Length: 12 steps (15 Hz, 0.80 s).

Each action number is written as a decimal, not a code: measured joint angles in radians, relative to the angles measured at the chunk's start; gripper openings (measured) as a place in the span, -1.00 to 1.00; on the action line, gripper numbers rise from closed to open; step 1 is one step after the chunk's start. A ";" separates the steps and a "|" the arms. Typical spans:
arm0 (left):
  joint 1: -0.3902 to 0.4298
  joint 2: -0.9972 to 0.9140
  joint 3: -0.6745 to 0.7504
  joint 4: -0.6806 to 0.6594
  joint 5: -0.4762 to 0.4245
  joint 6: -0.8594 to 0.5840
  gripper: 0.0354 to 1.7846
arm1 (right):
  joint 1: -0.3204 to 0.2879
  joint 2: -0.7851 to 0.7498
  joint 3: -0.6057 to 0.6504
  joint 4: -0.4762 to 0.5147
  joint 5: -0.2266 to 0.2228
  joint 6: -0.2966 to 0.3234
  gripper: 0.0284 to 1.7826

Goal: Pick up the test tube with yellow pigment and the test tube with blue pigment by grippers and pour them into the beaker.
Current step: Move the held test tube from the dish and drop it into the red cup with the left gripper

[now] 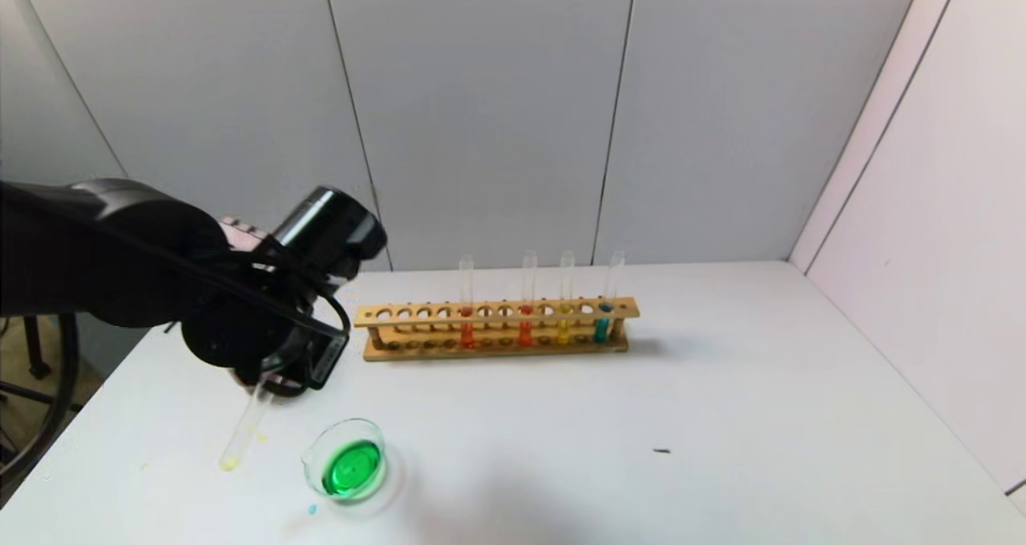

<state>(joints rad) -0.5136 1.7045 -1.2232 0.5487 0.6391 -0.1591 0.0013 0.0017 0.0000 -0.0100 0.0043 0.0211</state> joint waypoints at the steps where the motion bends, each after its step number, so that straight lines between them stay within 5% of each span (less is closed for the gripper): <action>1: 0.032 -0.021 -0.003 -0.051 -0.007 -0.005 -0.70 | 0.000 0.000 0.000 0.000 0.000 0.000 0.96; 6: 0.213 -0.067 -0.034 -0.338 -0.060 -0.007 -0.70 | 0.000 0.000 0.000 0.000 0.000 0.000 0.96; 12: 0.398 -0.033 -0.095 -0.421 -0.158 -0.010 -0.70 | 0.000 0.000 0.000 0.000 0.000 0.000 0.96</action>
<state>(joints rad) -0.1153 1.6717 -1.3185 0.1279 0.4815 -0.1691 0.0013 0.0017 0.0000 -0.0104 0.0043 0.0215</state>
